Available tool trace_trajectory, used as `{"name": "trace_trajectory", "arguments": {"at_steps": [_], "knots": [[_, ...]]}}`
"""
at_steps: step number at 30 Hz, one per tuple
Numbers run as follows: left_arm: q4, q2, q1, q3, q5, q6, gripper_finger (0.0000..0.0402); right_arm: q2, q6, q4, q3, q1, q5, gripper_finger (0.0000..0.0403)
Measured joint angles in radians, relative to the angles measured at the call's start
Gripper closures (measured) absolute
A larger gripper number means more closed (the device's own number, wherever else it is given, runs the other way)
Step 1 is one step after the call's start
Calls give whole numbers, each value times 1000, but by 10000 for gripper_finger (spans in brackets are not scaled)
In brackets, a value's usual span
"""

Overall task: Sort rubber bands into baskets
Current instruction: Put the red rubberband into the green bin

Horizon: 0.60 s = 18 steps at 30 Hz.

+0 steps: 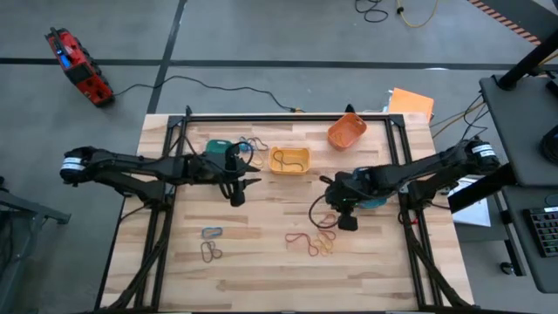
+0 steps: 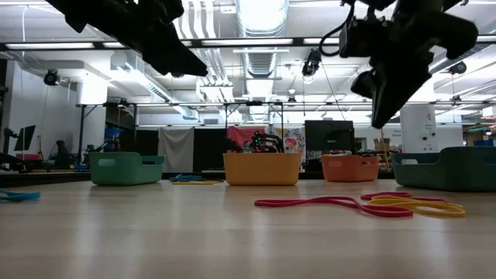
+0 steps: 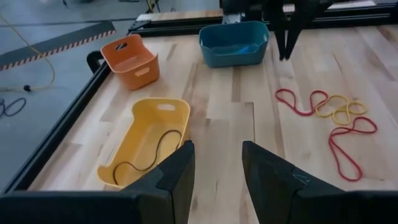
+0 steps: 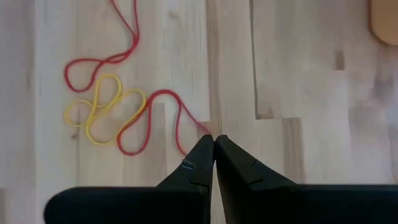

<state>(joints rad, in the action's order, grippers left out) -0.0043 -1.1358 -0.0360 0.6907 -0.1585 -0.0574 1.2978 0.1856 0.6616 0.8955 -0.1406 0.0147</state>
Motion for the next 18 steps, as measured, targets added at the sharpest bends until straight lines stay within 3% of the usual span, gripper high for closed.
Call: {"name": "trace_trajectory", "arguments": {"at_steps": [6, 18], "knots": [[4, -5, 0, 0, 0, -8, 283, 73, -1, -83, 0, -3, 17, 378], [4, -5, 0, 0, 0, -12, 283, 214, -43, -158, 1, -58, 11, 278]]}}
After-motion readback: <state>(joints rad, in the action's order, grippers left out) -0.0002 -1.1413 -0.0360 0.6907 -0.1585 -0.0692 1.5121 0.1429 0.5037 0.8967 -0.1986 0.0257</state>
